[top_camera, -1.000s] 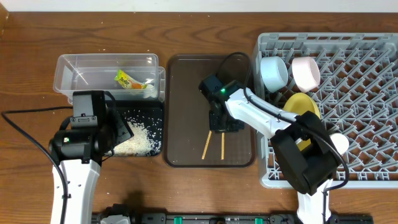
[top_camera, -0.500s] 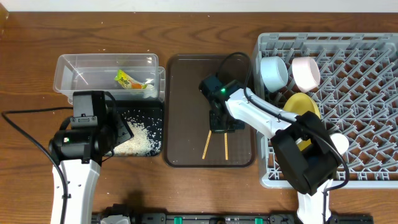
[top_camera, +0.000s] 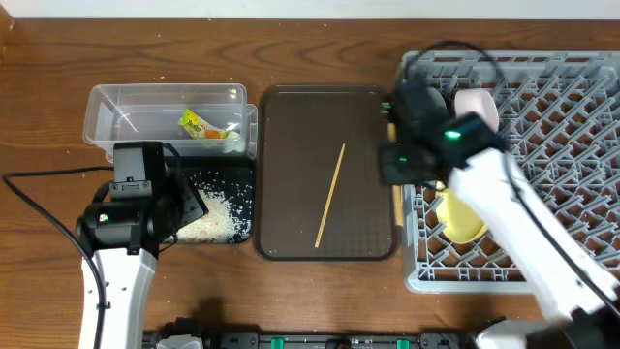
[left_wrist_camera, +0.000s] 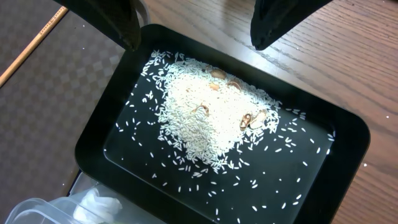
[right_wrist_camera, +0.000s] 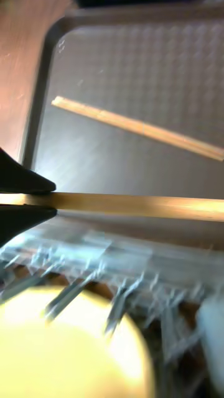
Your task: Sort waste into correct bins and load items into the dishwasher rack
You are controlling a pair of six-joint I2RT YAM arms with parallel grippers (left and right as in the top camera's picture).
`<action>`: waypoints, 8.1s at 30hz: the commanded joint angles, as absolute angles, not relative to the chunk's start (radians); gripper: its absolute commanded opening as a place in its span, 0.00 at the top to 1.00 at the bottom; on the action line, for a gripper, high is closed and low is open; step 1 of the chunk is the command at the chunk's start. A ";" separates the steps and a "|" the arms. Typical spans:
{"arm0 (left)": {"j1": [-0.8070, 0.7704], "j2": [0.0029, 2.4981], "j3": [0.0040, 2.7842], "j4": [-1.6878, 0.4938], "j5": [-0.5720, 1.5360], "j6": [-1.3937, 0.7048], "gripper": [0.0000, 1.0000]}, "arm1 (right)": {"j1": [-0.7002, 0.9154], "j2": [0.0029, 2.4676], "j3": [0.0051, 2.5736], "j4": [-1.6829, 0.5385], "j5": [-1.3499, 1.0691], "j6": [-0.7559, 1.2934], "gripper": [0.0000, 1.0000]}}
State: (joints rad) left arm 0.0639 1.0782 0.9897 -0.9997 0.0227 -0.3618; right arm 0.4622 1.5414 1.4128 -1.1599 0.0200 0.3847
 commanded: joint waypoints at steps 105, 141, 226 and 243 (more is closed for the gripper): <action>0.069 1.079 0.987 -1.010 0.015 -0.360 0.40 | 0.674 2.038 1.381 -0.861 -0.014 0.642 0.99; 0.069 1.079 0.987 -1.009 0.015 -0.360 0.33 | 0.275 1.631 1.262 -1.103 0.033 0.227 0.74; -0.091 0.482 0.875 -1.041 0.097 -0.230 0.09 | 0.276 0.548 0.841 -1.105 0.108 0.318 0.01; -0.091 0.482 0.875 -1.041 0.097 -0.230 0.08 | 0.276 0.548 0.839 -1.094 0.162 0.287 0.01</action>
